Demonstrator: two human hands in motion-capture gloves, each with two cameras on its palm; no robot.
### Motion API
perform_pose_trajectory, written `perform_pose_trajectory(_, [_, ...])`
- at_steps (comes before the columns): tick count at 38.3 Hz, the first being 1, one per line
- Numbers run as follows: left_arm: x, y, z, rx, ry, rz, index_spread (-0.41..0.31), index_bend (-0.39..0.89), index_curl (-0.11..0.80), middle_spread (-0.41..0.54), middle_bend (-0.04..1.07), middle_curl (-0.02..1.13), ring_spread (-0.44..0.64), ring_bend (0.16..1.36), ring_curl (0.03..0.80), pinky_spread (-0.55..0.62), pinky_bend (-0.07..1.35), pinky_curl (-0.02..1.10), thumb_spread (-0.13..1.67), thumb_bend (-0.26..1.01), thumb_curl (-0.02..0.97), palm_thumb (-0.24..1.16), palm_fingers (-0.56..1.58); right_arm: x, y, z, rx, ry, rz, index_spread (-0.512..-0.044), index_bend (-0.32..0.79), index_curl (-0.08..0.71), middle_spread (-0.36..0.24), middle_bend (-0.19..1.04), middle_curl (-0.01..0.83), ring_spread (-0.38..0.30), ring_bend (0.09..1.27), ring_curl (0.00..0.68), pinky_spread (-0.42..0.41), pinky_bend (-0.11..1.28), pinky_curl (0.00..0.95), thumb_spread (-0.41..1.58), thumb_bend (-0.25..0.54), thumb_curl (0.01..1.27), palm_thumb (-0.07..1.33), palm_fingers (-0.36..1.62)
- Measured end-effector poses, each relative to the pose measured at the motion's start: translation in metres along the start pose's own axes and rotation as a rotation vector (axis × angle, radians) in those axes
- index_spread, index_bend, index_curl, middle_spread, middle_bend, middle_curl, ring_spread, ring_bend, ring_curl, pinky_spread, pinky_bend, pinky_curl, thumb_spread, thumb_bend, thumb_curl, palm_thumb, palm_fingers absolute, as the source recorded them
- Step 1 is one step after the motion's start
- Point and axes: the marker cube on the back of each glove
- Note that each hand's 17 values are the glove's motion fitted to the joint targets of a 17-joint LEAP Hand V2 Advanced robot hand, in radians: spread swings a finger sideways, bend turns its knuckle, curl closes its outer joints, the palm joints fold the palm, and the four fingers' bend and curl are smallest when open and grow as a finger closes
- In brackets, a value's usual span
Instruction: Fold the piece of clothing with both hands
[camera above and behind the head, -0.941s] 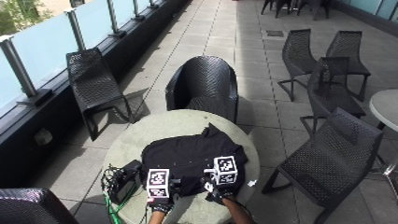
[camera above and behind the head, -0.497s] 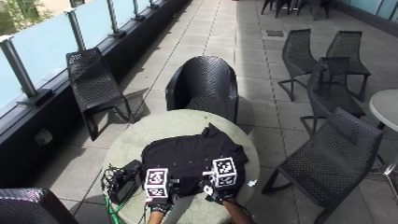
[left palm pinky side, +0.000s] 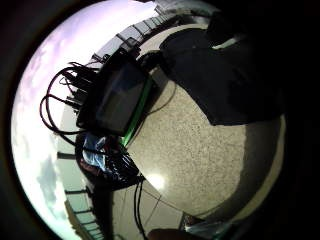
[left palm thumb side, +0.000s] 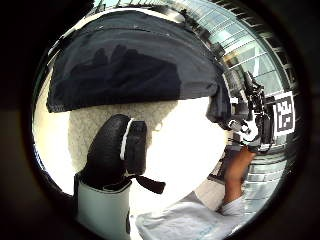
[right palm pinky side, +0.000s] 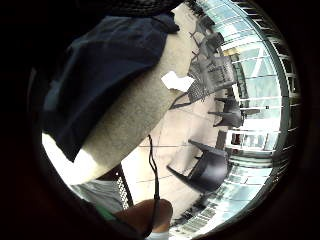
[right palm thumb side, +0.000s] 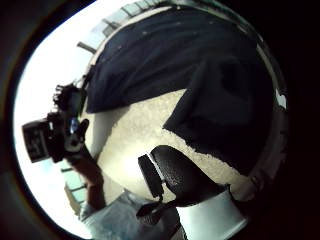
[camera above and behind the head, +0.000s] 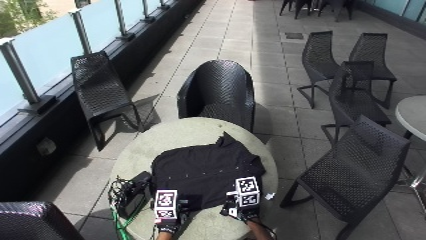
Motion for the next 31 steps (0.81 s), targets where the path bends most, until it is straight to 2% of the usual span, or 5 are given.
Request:
perform_pose_trajectory(3, [0.002, 0.009, 0.037, -0.181, 0.071, 0.037, -0.024, 0.1, 0.191, 0.017, 0.19, 0.31, 0.2, 0.63, 0.272, 0.33, 0.46, 0.31, 1.11, -0.01, 0.249, 0.29, 0.33, 0.01, -0.011, 0.017, -0.027, -0.02, 0.01, -0.393, 0.08, 0.221, -0.021, 0.18, 0.242, 0.169, 0.31, 0.206, 0.274, 0.51, 0.312, 1.03, -0.012, 0.21, 0.29, 0.08])
perform_pose_trajectory(10, [0.002, 0.0, 0.049, -0.142, 0.093, 0.069, -0.021, 0.17, 0.214, 0.006, 0.19, 0.32, 0.14, 0.65, 0.279, 0.27, 0.46, 0.32, 1.17, 0.01, 0.266, 0.34, 0.44, 0.002, 0.03, -0.032, -0.052, -0.112, 0.012, -0.382, 0.11, 0.204, -0.021, 0.2, 0.258, 0.164, 0.39, 0.234, 0.259, 0.56, 0.328, 1.04, 0.005, 0.24, 0.36, 0.15])
perform_pose_trajectory(20, [-0.004, -0.022, 0.023, 0.158, -0.147, 0.089, -0.184, 0.28, 0.316, -0.168, 0.18, 0.34, -0.1, 0.58, 0.279, 0.02, 0.4, 0.33, 1.28, 0.1, 0.312, 0.55, 0.93, 0.02, -0.034, 0.03, 0.383, -0.039, -0.03, -0.369, 0.35, 0.304, -0.167, 0.28, 0.319, -0.087, 0.44, 0.255, 0.098, 0.37, 0.277, 1.19, 0.165, 0.31, 0.7, 0.82])
perform_pose_trajectory(27, [-0.016, -0.018, -0.007, 0.359, -0.156, 0.118, -0.261, 0.25, 0.352, -0.252, 0.21, 0.38, -0.25, 0.55, 0.311, -0.14, 0.35, 0.35, 1.26, 0.12, 0.34, 0.65, 1.12, 0.025, -0.003, 0.007, 0.403, -0.02, -0.11, -0.339, 0.25, 0.339, -0.216, 0.29, 0.353, -0.207, 0.52, 0.316, -0.055, 0.37, 0.304, 1.21, 0.2, 0.32, 0.82, 1.17])
perform_pose_trajectory(31, [-0.02, -0.001, -0.019, 0.281, -0.143, 0.165, -0.297, 0.24, 0.372, -0.309, 0.35, 0.43, -0.31, 0.57, 0.335, -0.2, 0.27, 0.35, 1.26, 0.11, 0.346, 0.68, 1.28, 0.029, 0.012, -0.007, 0.327, -0.038, -0.169, -0.328, 0.17, 0.35, -0.237, 0.36, 0.39, -0.249, 0.61, 0.364, -0.177, 0.41, 0.334, 1.19, 0.185, 0.32, 0.85, 1.36])
